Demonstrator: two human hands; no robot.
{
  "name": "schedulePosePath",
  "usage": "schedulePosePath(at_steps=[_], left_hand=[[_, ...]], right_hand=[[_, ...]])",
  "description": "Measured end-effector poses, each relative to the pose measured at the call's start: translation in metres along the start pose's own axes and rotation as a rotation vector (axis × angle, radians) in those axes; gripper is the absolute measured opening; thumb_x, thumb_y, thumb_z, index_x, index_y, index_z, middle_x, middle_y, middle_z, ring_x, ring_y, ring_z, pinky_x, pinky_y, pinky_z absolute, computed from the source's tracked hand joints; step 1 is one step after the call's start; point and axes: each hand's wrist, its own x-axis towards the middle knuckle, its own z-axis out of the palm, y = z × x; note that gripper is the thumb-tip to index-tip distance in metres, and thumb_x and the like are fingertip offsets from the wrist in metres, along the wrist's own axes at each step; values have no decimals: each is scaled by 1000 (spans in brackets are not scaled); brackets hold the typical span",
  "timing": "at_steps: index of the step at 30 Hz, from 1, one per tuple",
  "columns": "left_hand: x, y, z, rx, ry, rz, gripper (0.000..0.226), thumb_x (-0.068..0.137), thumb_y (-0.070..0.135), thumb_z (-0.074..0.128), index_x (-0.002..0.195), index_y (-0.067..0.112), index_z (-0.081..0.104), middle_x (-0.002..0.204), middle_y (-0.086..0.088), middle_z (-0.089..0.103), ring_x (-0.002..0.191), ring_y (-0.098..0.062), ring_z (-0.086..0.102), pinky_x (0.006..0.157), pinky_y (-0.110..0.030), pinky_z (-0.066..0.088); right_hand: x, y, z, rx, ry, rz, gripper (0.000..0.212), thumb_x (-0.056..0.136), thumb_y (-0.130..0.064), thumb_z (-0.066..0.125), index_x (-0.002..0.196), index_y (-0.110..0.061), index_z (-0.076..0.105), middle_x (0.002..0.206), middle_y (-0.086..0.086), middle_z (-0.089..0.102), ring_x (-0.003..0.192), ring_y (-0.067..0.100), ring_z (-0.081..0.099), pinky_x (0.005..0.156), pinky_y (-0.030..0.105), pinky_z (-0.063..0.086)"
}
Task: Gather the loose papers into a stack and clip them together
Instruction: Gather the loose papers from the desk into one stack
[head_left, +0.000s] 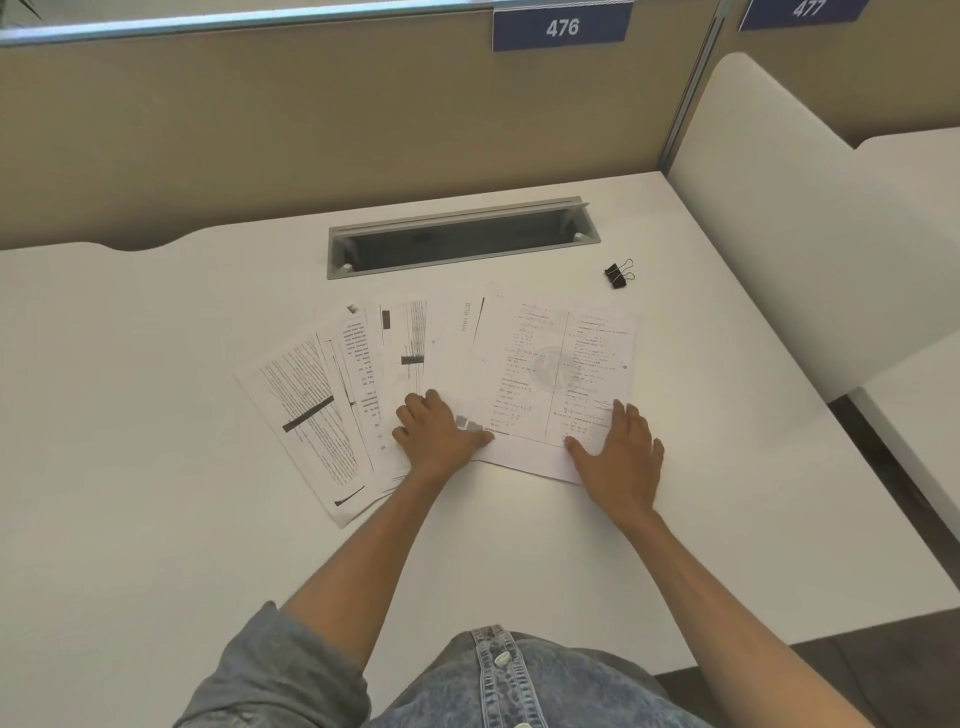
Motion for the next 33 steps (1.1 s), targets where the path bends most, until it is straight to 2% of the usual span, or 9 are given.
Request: schedulePosePath(at_steps=[8, 13, 15, 17, 18, 20, 23, 26, 33], left_hand=[[6, 9, -1, -140, -56, -56, 89, 61, 26, 88, 130, 8, 34, 135, -13, 31, 127, -31, 32, 96, -38, 37], [10, 7, -7, -360, -89, -53, 113, 63, 6, 86, 150, 8, 13, 141, -18, 39, 132, -35, 40, 101, -40, 38], [12, 5, -8, -504, -93, -94, 93, 68, 2, 81, 144, 6, 29, 130, -14, 53, 120, -31, 52, 94, -34, 44], [12, 4, -8, -600, -103, -112, 49, 71, 3, 76, 116, 8, 57, 109, -9, 65, 104, -29, 64, 88, -35, 53], [12, 4, -7, -628, -115, -112, 30, 73, 5, 73, 100, 11, 62, 101, -8, 68, 99, -30, 67, 88, -40, 56], [10, 6, -7, -659, -126, -88, 13, 76, 12, 70, 87, 17, 63, 99, -6, 69, 98, -30, 68, 89, -48, 56], [8, 10, -3, -469, -73, -17, 35, 79, 24, 67, 111, 13, 59, 126, -8, 47, 123, -30, 44, 103, -43, 43], [6, 17, -3, -346, -52, -42, 53, 83, 18, 63, 132, 5, 45, 143, -19, 30, 133, -36, 28, 105, -42, 33], [4, 15, -4, -441, -78, 16, 43, 81, 6, 60, 123, 9, 50, 122, -9, 54, 102, -26, 56, 77, -29, 46]], right_hand=[[3, -5, -3, 58, 23, -14, 90, 83, -52, 67, 152, -10, 26, 156, 12, 34, 144, 27, 30, 116, 44, 26], [6, -9, -4, 72, 0, -10, 91, 80, -50, 69, 152, -13, 27, 154, 9, 36, 140, 29, 34, 112, 47, 33], [7, -9, -5, 80, -9, -11, 91, 80, -49, 70, 151, -14, 27, 153, 8, 38, 139, 29, 35, 110, 47, 35], [7, -8, -6, 84, -12, -16, 91, 79, -49, 71, 151, -14, 28, 152, 8, 39, 138, 29, 36, 109, 47, 37], [7, -8, -6, 86, -14, -18, 91, 79, -48, 71, 151, -14, 28, 152, 8, 39, 138, 29, 36, 108, 47, 37], [8, -8, -6, 95, -20, -21, 92, 78, -48, 72, 151, -14, 28, 152, 7, 39, 138, 29, 36, 108, 46, 38], [7, -10, -6, 106, -25, -37, 94, 76, -49, 73, 151, -15, 28, 152, 5, 40, 138, 27, 37, 108, 46, 38], [4, -13, -5, 118, -25, -47, 94, 76, -49, 73, 151, -15, 28, 152, 4, 40, 138, 26, 37, 108, 45, 38], [1, -12, -5, 141, -44, -49, 94, 77, -48, 73, 152, -16, 26, 153, 3, 37, 140, 25, 33, 109, 44, 35]])
